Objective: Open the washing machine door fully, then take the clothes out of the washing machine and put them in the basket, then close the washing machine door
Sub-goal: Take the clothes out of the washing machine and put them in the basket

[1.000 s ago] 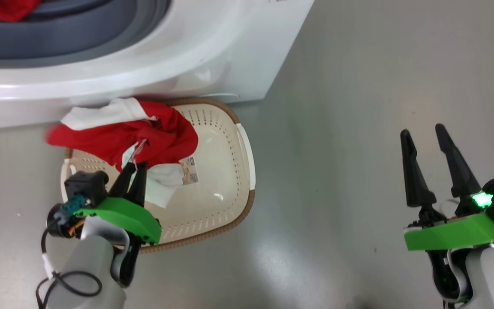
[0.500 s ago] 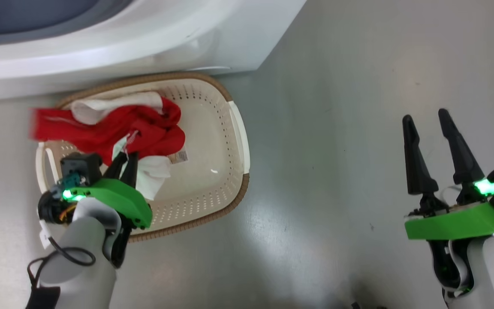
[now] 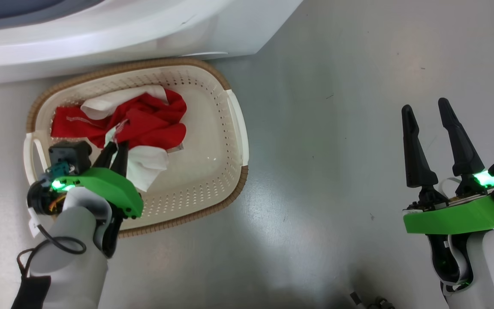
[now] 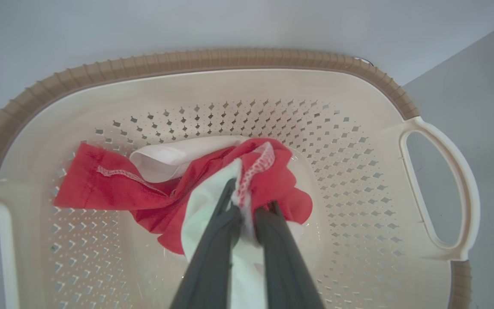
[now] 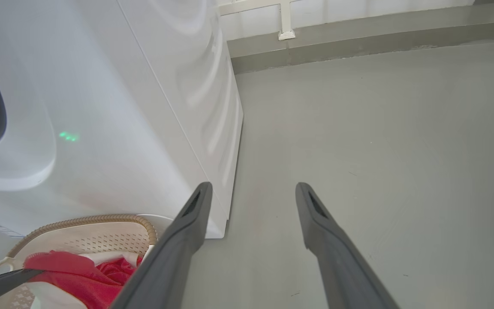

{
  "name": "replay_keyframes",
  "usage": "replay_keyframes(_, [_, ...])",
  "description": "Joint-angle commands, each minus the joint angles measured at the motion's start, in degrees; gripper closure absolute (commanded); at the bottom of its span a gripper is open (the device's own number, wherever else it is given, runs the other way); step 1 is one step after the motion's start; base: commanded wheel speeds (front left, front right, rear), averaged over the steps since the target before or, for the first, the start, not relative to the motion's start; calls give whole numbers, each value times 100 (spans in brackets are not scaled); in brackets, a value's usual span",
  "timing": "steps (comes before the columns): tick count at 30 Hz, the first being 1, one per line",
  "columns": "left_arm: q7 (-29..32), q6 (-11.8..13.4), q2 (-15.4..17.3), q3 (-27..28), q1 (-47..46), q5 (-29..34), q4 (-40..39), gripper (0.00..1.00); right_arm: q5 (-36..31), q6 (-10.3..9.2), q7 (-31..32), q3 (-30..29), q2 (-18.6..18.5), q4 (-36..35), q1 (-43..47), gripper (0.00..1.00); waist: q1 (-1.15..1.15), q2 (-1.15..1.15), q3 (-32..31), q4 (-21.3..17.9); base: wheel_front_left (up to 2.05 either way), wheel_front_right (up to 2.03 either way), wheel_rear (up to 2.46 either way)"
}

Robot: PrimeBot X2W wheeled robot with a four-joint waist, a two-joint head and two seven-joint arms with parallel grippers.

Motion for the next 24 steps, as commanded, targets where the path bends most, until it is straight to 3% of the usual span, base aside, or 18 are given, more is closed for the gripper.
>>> replay_keyframes(1, [-36, -32, 189, 90, 1, -71, -32, 100, -46, 36, -37, 111, 5, -140, -5, 0, 0, 0, 6, 1, 0, 0, 0])
replay_keyframes(2, [-36, -32, 187, 90, -6, -76, -25, 97, -48, 36, -37, 108, 5, -140, -8, 0, 0, 0, 9, 2, 0, 0, 0])
replay_keyframes(3, [-36, -32, 182, 92, -10, -79, -18, 88, -50, 36, -37, 105, 6, -141, -9, 0, 0, 0, 9, 4, 0, 0, 0])
replay_keyframes(6, [-36, -32, 171, 102, -7, -87, -1, 53, -58, 36, -37, 102, 8, -137, -12, 0, 0, 0, -8, 10, 0, 0, 0])
replay_keyframes(7, [-36, -32, 168, 107, -1, -88, 2, 25, -60, 36, -37, 101, 9, -134, -11, 0, 0, 0, -21, 13, 0, 0, 0])
replay_keyframes(8, [-36, -32, 169, 119, 6, -88, -3, 8, -61, 36, -37, 100, 10, -129, -12, 0, 0, 0, -36, 14, 0, 0, 0])
replay_keyframes(9, [-36, -32, 171, 136, 17, -89, -10, 0, -61, 36, -37, 100, 11, -120, -14, 0, 0, 0, -54, 16, 0, 0, 0])
replay_keyframes(24, [-36, -32, 152, 563, 409, -60, -367, 0, -55, 36, -37, 116, -20, 3, -21, 0, 0, 0, -653, 102, 0, 0, 0])
